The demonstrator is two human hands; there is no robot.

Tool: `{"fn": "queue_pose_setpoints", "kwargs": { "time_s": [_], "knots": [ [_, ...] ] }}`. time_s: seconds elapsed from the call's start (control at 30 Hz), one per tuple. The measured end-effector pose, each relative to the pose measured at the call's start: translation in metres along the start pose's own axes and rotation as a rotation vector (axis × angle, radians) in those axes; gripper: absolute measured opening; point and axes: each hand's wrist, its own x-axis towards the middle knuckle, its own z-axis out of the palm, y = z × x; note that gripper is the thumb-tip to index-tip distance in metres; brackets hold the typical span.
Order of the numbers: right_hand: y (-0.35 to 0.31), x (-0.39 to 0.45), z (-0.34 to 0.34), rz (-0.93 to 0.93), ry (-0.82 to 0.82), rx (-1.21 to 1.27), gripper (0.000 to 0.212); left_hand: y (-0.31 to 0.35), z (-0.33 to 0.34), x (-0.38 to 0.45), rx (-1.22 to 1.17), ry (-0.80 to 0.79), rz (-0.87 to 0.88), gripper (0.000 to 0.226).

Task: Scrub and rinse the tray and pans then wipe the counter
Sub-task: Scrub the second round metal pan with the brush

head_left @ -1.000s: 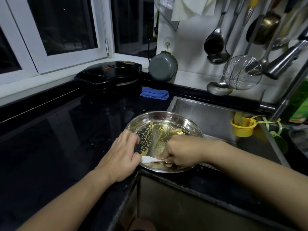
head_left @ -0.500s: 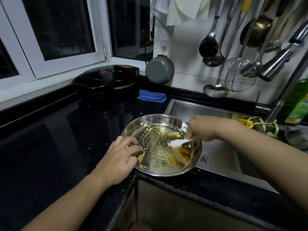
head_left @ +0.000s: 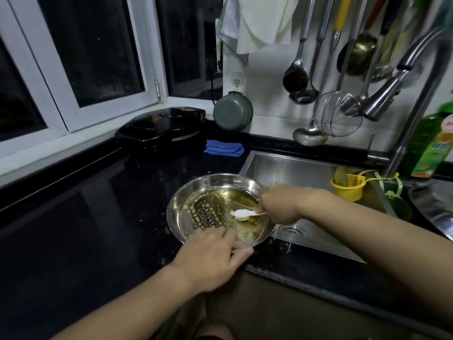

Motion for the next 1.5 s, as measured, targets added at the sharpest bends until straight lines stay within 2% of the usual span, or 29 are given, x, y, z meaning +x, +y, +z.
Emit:
{"fn": "queue_pose_setpoints", "kwargs": {
  "time_s": [0.1, 0.17, 0.33, 0.43, 0.53, 0.63, 0.7, 0.77, 0.83, 1.0, 1.2, 1.3, 1.37, 1.43, 1.5],
  "knots": [
    [0.006, -0.011, -0.001, 0.069, 0.091, 0.029, 0.016, 0.018, -0.018, -0.006, -0.311, -0.047, 0.102, 0.051],
    [0.011, -0.017, -0.003, 0.121, 0.152, 0.062, 0.018, 0.004, -0.035, -0.012, -0.366, -0.039, 0.177, 0.051],
    [0.013, -0.027, 0.0, 0.194, 0.201, 0.131, 0.021, -0.074, -0.045, -0.026, 0.004, -0.177, 0.229, 0.067],
    [0.002, -0.026, 0.004, 0.218, 0.172, 0.173, 0.025, -0.095, -0.035, -0.034, 0.115, -0.303, 0.203, 0.071],
    [-0.016, -0.017, 0.004, 0.29, 0.155, 0.18, 0.02, -0.085, -0.016, -0.031, 0.124, -0.228, 0.205, 0.062],
    [-0.03, -0.005, 0.003, 0.367, 0.176, 0.215, 0.028, -0.054, 0.0, -0.022, 0.168, -0.137, 0.291, 0.067],
    [-0.038, 0.003, 0.005, 0.317, 0.16, 0.282, 0.029, -0.034, 0.009, -0.018, 0.175, -0.043, 0.305, 0.063],
    [-0.047, 0.005, 0.006, 0.247, 0.13, 0.34, 0.03, -0.02, 0.01, -0.016, 0.172, 0.008, 0.241, 0.059],
    [-0.048, 0.0, 0.006, 0.243, 0.128, 0.366, 0.03, -0.011, 0.011, -0.013, 0.172, 0.004, 0.172, 0.058],
    [-0.029, -0.018, 0.003, 0.436, 0.168, 0.208, 0.016, 0.012, 0.015, -0.003, 0.166, -0.029, 0.044, 0.052],
    [-0.043, -0.02, 0.001, 0.3, 0.11, 0.337, 0.028, 0.023, 0.009, 0.005, 0.189, -0.072, -0.016, 0.057],
    [-0.033, -0.024, -0.003, 0.378, 0.115, 0.261, 0.024, 0.01, -0.005, 0.004, 0.037, -0.157, 0.044, 0.066],
    [-0.031, -0.028, -0.005, 0.39, 0.104, 0.239, 0.024, -0.011, -0.016, -0.001, -0.088, -0.22, 0.123, 0.06],
    [-0.03, -0.03, -0.004, 0.392, 0.1, 0.218, 0.018, -0.038, -0.021, -0.008, -0.065, -0.206, 0.216, 0.055],
    [-0.031, -0.029, -0.002, 0.4, 0.102, 0.207, 0.021, -0.06, -0.016, -0.014, -0.002, -0.168, 0.242, 0.055]
  ]
}}
